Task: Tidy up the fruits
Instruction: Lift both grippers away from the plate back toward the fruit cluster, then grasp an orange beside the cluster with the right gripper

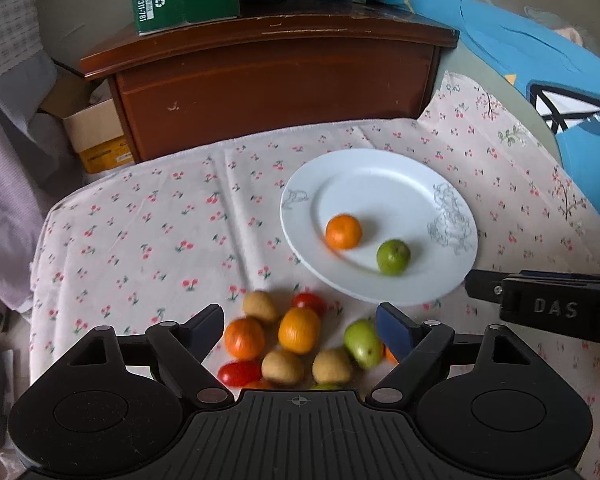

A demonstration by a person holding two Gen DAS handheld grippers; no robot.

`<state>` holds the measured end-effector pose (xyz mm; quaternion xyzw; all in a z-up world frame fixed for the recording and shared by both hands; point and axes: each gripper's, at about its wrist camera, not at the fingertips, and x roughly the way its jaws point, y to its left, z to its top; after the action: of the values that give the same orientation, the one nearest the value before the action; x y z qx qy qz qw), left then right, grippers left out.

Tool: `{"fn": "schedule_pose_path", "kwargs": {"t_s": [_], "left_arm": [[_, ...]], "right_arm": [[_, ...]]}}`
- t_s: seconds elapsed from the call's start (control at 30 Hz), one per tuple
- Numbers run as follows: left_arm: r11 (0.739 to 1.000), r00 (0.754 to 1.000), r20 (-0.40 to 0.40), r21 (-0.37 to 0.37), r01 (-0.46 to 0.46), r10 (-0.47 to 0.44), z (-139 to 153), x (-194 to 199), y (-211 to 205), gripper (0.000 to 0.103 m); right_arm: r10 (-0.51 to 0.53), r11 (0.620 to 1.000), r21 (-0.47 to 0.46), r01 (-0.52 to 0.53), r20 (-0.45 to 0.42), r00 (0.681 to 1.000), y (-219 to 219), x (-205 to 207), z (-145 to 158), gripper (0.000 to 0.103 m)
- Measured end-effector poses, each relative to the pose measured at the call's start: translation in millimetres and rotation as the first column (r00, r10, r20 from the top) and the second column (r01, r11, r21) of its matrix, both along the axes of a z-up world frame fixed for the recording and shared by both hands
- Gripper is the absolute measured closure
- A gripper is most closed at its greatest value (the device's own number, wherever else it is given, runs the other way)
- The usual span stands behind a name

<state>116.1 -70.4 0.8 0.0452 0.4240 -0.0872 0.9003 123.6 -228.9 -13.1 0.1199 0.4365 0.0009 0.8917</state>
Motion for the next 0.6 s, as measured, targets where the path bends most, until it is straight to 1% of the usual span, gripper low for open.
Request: {"fn": "schedule_pose_path", "kwargs": {"t_s": [0.13,0.17,0.33,0.6], "left_arm": [[1.0,1.0,-0.015,0.007,-0.001,0.001,-1.1,-13.1,2.4,0.018],[1.0,1.0,-0.016,0.008,-0.001,0.001,-1.6,-16.2,3.3,0.018],[1.0,1.0,-0.026,0.008,-0.008,0.009,-4.6,-31.0,9.4,0.018],[0.998,0.997,-0.052,-0.035,-0.058,0.056,-10.8,-51.0,33.0,0.018]], "right_arm": [[0.012,1.0,0.012,-0.012,0.005,1.0,1.3,-17.9,3.8,0.049],[0.031,0.999,0.016,-0.031,0.014,0.999,1.7,-22.4,4.2,0.048],[0.052,0.998,0.023,-0.052,0.011,0.999,2.3,-42.4,3.0,0.048],[0.067,0.995,0.076,-0.065,-0.019,0.998,-2.6,-72.2,-5.5,0.048]]}}
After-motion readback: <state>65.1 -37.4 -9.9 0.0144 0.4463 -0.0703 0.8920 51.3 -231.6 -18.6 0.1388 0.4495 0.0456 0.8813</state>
